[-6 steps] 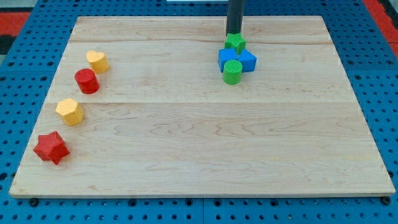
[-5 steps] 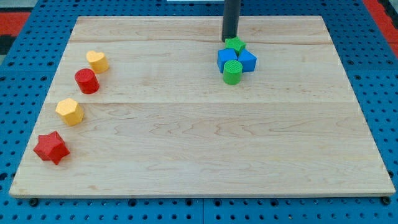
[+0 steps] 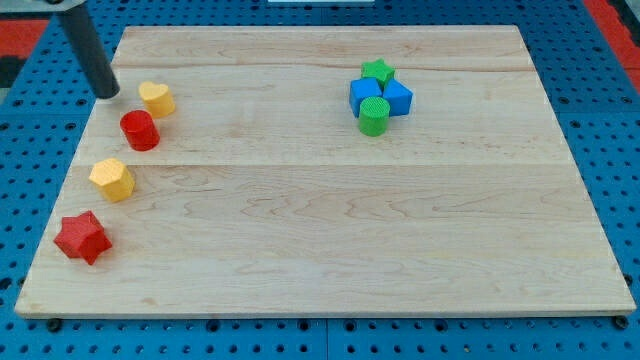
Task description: Push the yellow heart to the top of blue cube
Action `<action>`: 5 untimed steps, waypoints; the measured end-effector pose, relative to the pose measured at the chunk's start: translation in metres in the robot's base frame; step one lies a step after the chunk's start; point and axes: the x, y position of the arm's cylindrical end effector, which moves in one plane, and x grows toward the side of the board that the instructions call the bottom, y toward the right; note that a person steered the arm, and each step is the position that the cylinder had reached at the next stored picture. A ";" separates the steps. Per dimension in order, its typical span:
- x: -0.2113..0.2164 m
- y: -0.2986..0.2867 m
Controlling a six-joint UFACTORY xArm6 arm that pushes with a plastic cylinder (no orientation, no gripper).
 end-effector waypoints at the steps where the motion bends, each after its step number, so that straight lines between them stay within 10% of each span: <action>1: 0.002 0.034; 5: -0.008 0.166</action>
